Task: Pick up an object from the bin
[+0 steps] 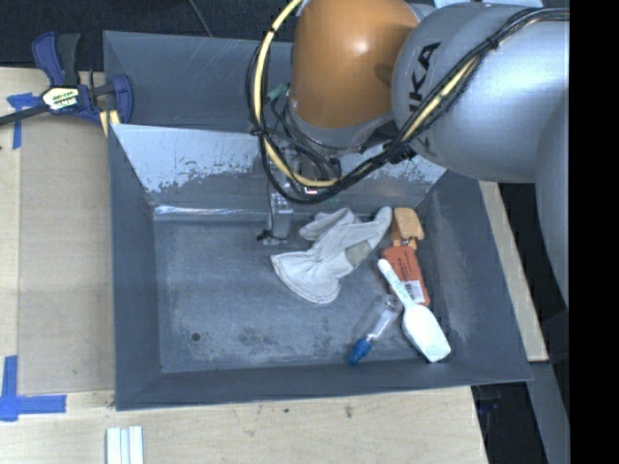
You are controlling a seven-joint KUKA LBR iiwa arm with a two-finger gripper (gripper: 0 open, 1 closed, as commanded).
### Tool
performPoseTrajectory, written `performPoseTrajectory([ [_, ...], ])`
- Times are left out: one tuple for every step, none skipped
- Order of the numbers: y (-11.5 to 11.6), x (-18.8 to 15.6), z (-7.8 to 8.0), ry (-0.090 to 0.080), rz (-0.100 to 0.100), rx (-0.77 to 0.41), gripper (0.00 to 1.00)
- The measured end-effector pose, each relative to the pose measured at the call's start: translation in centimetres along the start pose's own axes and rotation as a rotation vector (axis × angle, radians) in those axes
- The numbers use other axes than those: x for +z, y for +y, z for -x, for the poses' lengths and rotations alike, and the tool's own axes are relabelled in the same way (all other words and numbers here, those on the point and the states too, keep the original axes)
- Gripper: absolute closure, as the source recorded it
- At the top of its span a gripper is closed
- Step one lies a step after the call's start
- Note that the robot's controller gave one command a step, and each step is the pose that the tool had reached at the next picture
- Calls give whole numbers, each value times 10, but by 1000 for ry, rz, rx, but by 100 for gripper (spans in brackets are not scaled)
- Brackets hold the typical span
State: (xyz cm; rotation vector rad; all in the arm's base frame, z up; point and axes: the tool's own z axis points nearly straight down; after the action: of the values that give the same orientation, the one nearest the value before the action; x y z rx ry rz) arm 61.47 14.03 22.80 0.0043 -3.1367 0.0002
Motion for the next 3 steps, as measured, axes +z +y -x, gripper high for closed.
performPoseTrajectory([
  [-1, -5, 1, -8, 1, 2, 0],
  [-19, 31, 5, -16, 3, -15, 0],
  [-49, 24, -13, 8, -1, 34, 0],
])
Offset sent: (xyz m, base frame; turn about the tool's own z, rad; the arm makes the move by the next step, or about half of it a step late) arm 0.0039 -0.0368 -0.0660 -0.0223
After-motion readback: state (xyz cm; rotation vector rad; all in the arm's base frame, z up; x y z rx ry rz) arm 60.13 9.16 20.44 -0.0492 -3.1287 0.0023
